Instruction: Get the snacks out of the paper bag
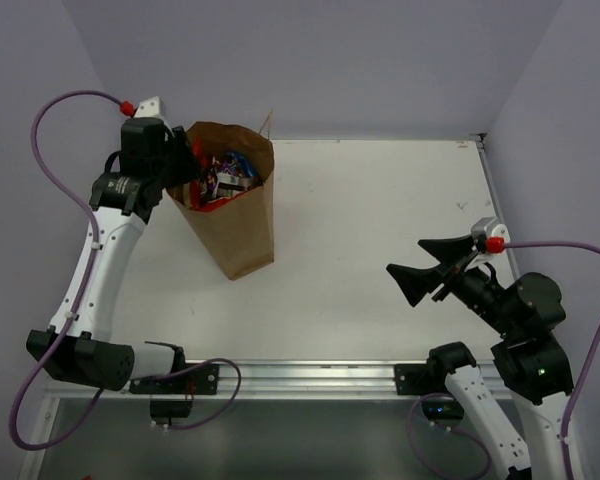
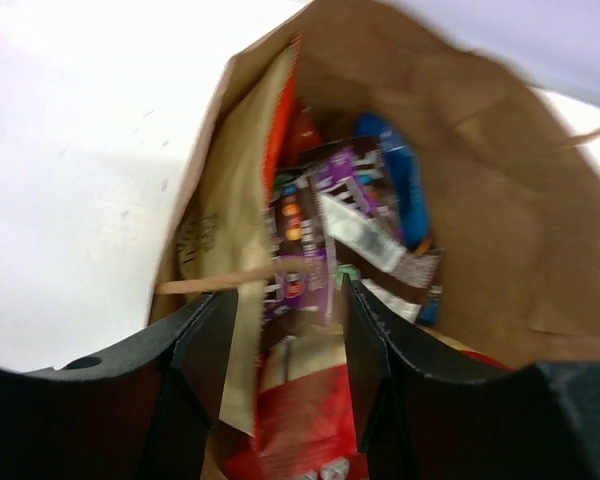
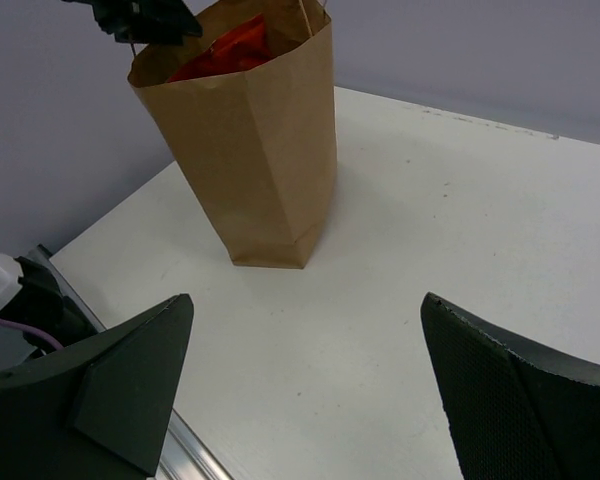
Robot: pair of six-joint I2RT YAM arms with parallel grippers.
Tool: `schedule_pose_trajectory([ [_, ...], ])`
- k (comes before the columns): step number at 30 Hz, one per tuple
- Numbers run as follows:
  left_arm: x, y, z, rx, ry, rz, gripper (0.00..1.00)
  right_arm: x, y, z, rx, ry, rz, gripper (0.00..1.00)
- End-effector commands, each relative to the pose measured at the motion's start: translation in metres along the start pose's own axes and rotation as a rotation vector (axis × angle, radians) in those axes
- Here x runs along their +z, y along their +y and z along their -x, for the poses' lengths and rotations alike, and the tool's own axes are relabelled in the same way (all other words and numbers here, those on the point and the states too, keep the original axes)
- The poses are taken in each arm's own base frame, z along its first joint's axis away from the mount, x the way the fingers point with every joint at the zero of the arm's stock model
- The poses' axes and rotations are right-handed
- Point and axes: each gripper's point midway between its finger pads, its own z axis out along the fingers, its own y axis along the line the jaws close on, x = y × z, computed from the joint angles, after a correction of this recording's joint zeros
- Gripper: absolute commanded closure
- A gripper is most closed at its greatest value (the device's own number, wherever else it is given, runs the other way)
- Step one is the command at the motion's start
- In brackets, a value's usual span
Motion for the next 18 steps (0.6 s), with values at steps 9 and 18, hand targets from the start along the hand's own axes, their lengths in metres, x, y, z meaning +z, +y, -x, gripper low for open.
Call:
schedule_pose_trajectory([
  [9, -0.099, -0.016, 0.083, 0.002, -0.214, -0.073, 0.33, 0.003, 0.004, 0.009, -0.026, -0.024, 0.025, 0.01],
  [18, -0.067, 0.027, 0.038, 0.036, -0.104, 0.125, 0.28, 0.005, 0.006, 0.007, -0.019, -0.017, 0.045, 0.01],
])
